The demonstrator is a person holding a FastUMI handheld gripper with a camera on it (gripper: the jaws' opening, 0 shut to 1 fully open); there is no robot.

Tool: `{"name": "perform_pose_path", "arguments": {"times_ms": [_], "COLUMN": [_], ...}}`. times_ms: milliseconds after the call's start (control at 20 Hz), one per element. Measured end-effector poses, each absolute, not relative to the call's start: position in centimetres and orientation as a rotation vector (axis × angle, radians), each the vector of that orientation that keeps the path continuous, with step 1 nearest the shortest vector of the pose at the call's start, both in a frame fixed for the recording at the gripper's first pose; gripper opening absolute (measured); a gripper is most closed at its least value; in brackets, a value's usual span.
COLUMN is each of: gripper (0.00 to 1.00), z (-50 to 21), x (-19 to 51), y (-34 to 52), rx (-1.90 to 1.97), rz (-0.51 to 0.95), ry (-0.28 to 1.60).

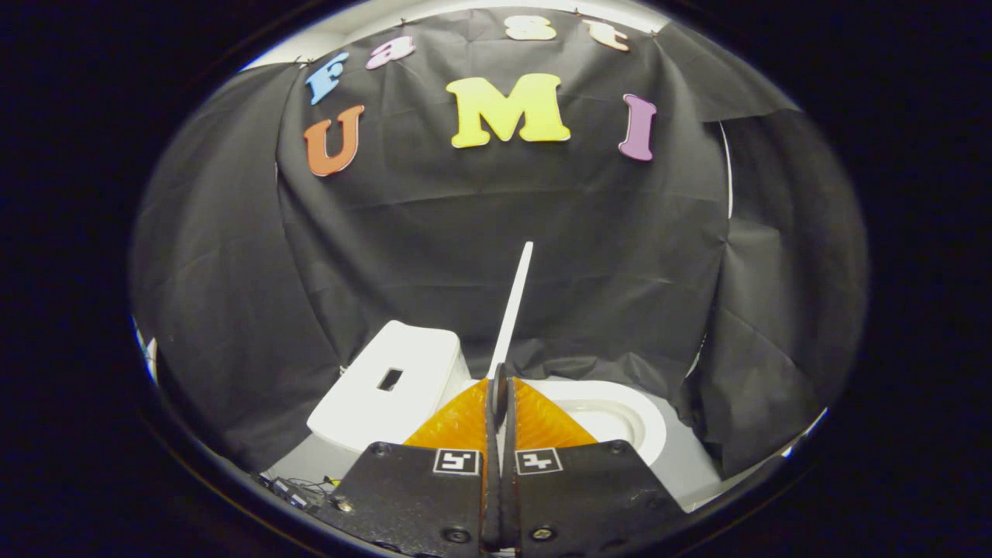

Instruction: Open the toilet lid.

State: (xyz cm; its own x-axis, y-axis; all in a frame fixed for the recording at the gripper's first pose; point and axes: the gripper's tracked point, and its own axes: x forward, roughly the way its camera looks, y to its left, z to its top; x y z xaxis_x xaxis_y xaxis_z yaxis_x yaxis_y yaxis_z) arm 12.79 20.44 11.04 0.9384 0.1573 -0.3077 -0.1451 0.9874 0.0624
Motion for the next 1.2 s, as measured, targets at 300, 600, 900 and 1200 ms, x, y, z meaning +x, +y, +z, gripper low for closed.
{"name": "perform_pose_path", "arguments": {"times_ms": [300, 600, 900, 1200], "gripper": [0.04, 0.04, 0.04, 0.05], "z": [11.4, 11.3, 11.2, 11.0], "x": [12.6, 12.6, 12.6, 12.7], "y": [23.5, 27.0, 30.4, 34.0], "rx": [-0.018, -0.086, -0.159, -0.227], "rz": [0.152, 0.151, 0.149, 0.132], "ry": [0.305, 0.296, 0.274, 0.261]}}
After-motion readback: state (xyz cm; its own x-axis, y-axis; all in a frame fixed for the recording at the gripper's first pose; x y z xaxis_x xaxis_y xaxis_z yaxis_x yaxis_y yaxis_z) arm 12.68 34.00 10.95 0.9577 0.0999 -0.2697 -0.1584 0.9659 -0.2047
